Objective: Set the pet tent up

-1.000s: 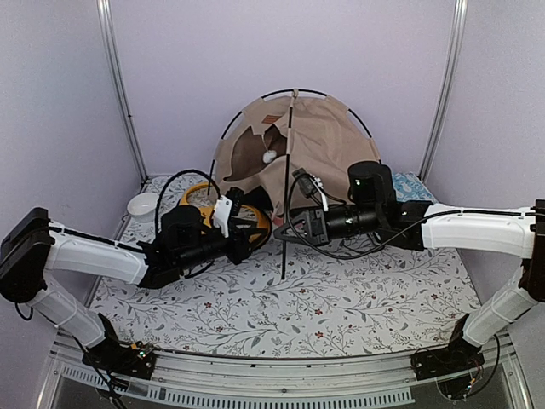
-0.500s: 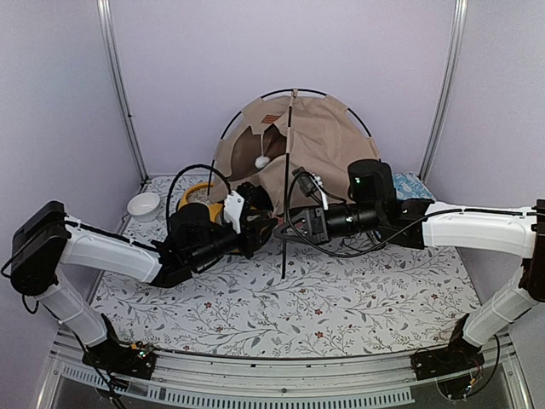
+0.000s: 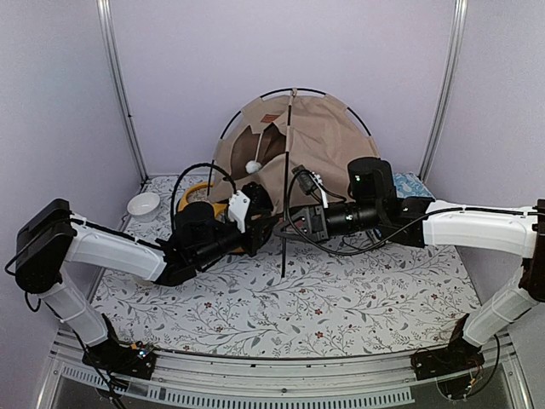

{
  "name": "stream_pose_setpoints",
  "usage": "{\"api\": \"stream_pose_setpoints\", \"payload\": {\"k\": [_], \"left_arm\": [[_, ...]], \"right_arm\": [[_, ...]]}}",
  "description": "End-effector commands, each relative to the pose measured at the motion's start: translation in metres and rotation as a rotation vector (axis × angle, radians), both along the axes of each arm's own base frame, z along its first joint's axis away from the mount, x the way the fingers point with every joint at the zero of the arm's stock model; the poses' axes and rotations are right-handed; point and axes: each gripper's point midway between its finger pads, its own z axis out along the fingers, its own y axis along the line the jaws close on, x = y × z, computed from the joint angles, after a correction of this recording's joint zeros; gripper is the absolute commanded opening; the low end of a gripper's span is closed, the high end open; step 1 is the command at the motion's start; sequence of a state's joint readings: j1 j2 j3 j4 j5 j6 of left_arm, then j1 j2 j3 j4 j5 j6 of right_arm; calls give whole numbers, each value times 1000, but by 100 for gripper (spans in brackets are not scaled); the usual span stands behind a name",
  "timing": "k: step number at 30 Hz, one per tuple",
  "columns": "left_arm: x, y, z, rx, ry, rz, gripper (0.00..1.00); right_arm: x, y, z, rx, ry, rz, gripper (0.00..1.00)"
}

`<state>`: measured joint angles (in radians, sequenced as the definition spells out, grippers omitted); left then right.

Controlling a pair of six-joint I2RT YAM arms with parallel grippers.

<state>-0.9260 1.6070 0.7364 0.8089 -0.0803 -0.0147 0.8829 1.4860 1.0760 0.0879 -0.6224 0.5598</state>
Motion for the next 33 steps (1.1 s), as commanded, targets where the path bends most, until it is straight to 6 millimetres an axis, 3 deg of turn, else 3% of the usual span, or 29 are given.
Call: {"api": "stream_pose_setpoints", "payload": {"k": [1,3,5,8,11,14,17,19,26,33], "left_arm": [[-2,-8,10,-18,-37,-8,18],[-2,-8,12,-23,-43,-7,11],[-3,-9,13,-25,-42,-8,10],[-2,-8,13,-22,-40,-4,21],[-1,-7,12,-15,-42,6,22],[-1,-7,13,-15,-48,7,18],[-2,-9,14,-12,-54,-2,3],[-6,-10,12,-6,-56,-10,0],[-40,-4,1,37,-69,-7,0],[-72,12,-16,84,-66,63,0]], "right_arm": [[2,1,47,103,-129,5,0],[3,2,45,99,-124,6,0],[2,3,44,98,-121,12,0],[3,5,42,95,-113,13,0],[4,5,42,95,-112,13,0],[5,6,43,95,-110,13,0],[6,7,44,96,-114,10,0],[10,8,45,94,-118,-8,0],[49,10,54,107,-142,-194,0],[85,2,78,208,-142,-359,0]]}}
